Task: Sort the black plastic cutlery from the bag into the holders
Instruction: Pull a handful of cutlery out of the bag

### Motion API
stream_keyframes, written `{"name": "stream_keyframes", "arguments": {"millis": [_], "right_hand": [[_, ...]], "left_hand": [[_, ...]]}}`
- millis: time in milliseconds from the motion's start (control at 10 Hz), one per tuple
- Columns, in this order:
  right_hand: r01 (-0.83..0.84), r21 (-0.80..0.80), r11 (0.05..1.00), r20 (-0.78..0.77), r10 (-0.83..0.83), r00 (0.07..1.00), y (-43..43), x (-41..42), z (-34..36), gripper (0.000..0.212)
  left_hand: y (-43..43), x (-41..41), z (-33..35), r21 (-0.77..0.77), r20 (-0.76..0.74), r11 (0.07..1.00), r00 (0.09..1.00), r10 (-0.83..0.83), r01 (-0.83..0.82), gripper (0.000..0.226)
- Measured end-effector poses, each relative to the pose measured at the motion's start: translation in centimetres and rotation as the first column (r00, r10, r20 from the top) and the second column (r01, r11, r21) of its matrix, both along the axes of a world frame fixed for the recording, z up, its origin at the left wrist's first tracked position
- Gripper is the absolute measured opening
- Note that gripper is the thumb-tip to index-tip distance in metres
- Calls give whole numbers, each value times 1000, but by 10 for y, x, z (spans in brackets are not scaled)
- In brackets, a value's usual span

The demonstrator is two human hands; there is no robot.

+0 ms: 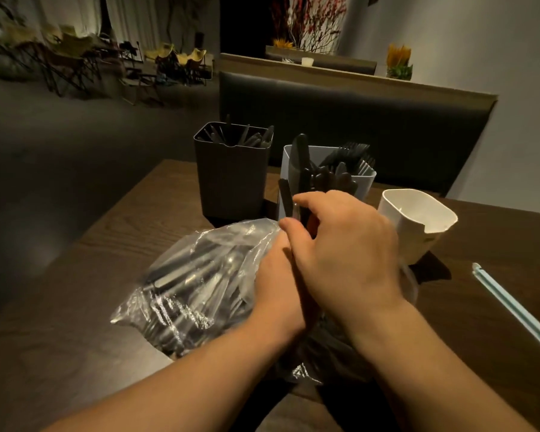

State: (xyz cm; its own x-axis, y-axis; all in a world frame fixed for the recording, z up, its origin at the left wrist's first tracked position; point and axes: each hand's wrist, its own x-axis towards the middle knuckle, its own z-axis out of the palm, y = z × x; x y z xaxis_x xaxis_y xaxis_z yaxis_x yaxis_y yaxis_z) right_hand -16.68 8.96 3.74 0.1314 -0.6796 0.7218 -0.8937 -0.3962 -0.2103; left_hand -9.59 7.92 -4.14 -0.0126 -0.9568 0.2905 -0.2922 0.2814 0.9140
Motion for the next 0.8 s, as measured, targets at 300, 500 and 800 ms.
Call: {"name": "stream_keyframes", "arguments": {"millis": [300, 500, 800], "right_hand": [[-228, 137, 964, 590, 105, 801, -6, -10, 7, 6], [-439, -32, 898, 848, 257, 464, -4, -32, 10, 15], [-507, -71, 859, 824, 337, 456, 6, -29, -20, 30]], "left_hand": [[-6, -1, 4, 94, -216, 992, 971, 102, -83, 51], [-9, 0, 0, 81, -220, 990, 967, 130, -115, 60], [-16, -2, -10, 108, -263, 989, 956, 129, -103, 71]]}}
